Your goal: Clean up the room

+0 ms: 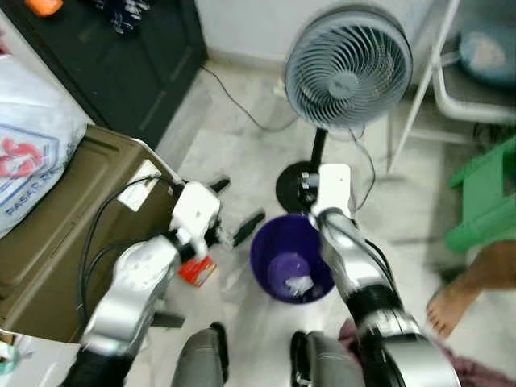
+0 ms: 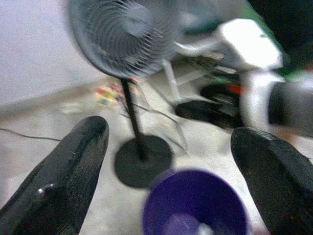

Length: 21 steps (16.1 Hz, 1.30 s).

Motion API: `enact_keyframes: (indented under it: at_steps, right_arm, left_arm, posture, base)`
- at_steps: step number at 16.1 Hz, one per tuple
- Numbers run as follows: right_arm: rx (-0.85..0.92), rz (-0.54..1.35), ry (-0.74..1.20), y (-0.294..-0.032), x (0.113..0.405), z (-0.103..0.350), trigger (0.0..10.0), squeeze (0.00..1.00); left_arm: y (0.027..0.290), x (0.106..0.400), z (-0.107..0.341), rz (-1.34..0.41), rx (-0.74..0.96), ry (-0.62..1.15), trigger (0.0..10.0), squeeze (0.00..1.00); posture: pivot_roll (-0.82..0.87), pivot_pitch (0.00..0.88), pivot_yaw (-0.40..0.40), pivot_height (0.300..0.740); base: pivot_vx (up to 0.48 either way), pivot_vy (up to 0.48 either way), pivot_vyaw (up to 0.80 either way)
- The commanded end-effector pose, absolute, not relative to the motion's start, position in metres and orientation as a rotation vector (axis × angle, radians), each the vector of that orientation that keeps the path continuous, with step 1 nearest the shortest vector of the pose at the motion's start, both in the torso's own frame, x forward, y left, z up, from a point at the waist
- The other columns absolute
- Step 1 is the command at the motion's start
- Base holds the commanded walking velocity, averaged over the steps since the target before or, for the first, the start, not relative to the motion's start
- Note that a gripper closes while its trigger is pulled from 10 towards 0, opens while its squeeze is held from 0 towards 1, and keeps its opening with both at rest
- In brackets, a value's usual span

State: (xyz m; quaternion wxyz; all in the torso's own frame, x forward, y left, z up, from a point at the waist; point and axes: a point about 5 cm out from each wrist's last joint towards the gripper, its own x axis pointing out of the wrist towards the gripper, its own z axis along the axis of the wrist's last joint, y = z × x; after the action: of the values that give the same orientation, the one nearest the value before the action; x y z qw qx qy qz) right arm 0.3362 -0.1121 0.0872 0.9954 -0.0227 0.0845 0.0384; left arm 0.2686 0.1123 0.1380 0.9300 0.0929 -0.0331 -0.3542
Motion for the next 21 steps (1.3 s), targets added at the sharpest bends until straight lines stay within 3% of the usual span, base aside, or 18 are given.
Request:
enact_keyframes:
  at_steps: [1,2,7,12,17,18,20,21]
  right_arm:
    - [-0.064,0.114,0.143,-0.111,0.332,0.094,10.0,1.0]
    - [-0.094,0.165,0.112,-0.116,0.321,0.098,10.0,1.0]
    - [-0.223,0.229,0.045,-0.142,0.282,0.104,10.0,1.0]
    - [-0.175,0.134,-0.109,-0.149,0.294,0.131,10.0,1.0]
    - [-0.153,0.116,-0.135,-0.144,0.311,0.138,10.0,1.0]
    - [-0.147,0.128,-0.138,-0.142,0.314,0.139,10.0,0.87]
    - [-0.174,0.156,-0.152,-0.135,0.318,0.141,10.0,0.88]
    - [-0.171,0.153,-0.158,-0.134,0.32,0.141,10.0,0.31]
  left_arm:
    - [0.118,0.271,0.135,-0.675,0.204,-0.071,10.0,0.0]
    - [0.118,0.278,0.136,-0.624,0.189,-0.098,10.0,0.0]
    - [0.119,0.297,0.141,-0.495,0.175,-0.178,10.0,0.0]
    - [0.137,0.312,0.146,-0.285,0.1,-0.224,10.0,0.0]
    - [0.135,0.32,0.144,-0.278,0.09,-0.233,10.0,0.0]
    - [0.133,0.321,0.145,-0.277,0.08,-0.24,10.0,0.0]
    - [0.131,0.323,0.148,-0.273,0.079,-0.249,10.0,0.0]
    - [0.131,0.323,0.148,-0.263,0.079,-0.257,10.0,0.0]
  posture:
    - [0.03,0.053,0.04,0.74]
    - [0.01,0.003,0.03,0.74]
    - [-0.03,0.0,0.016,0.74]
    - [-0.03,0.0,0.019,0.74]
    - [-0.03,0.0,0.013,0.74]
    - [-0.03,0.0,0.008,0.74]
    - [-0.02,0.0,0.005,0.74]
    - [-0.02,0.0,0.003,0.74]
  base:
    - [0.0,0.0,0.0]
    - [0.0,0.0,0.0]
    - [0.0,0.0,0.0]
    - [0.0,0.0,0.0]
    - [0.0,0.0,0.0]
    - [0.0,0.0,0.0]
    - [0.0,0.0,0.8]
    - [0.0,0.0,0.8]
